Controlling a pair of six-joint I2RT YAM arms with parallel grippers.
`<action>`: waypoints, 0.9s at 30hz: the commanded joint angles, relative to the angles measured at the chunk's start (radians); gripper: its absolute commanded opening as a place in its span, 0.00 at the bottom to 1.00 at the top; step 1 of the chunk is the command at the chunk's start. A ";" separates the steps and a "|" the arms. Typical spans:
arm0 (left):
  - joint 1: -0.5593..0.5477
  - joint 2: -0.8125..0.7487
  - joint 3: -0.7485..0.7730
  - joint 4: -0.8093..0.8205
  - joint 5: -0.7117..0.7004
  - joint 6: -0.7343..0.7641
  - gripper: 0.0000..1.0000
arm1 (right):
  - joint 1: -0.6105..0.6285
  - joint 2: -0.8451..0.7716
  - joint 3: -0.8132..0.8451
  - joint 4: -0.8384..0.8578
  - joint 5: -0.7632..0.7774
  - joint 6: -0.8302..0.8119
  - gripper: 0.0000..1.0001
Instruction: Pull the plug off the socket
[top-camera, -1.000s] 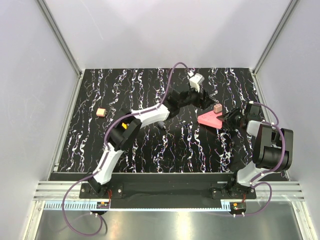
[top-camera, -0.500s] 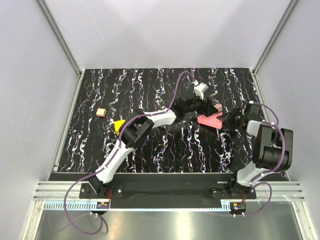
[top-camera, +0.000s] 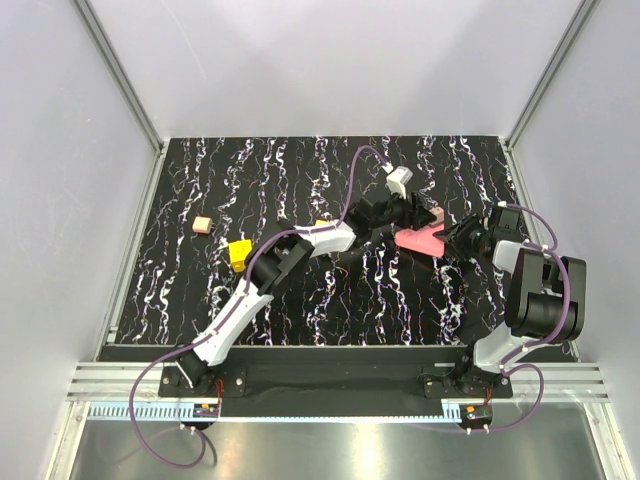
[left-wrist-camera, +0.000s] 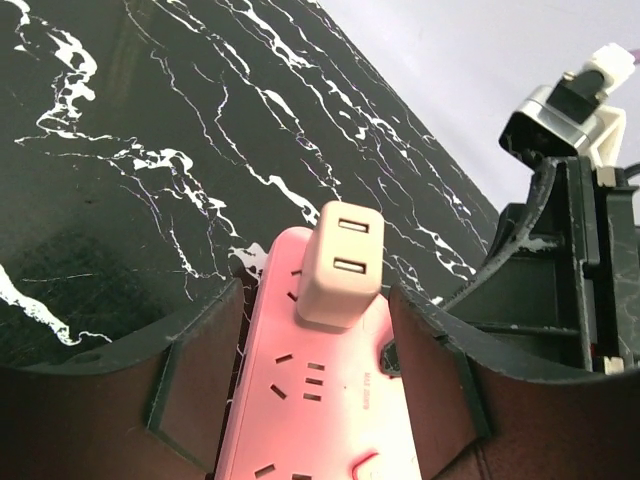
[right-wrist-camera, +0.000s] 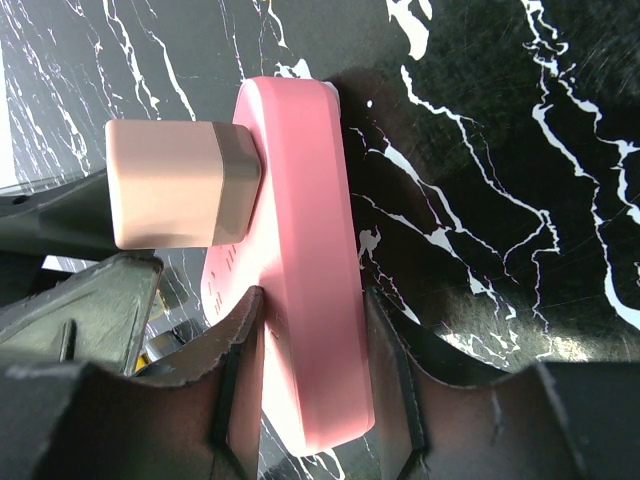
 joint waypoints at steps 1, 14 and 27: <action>0.001 0.007 0.065 0.060 -0.023 -0.029 0.64 | 0.012 0.036 -0.026 -0.162 0.189 -0.056 0.00; -0.013 0.033 0.108 0.041 -0.003 -0.049 0.61 | 0.012 0.037 -0.025 -0.165 0.190 -0.057 0.00; -0.024 0.052 0.138 0.015 0.003 -0.063 0.54 | 0.012 0.036 -0.025 -0.164 0.187 -0.057 0.00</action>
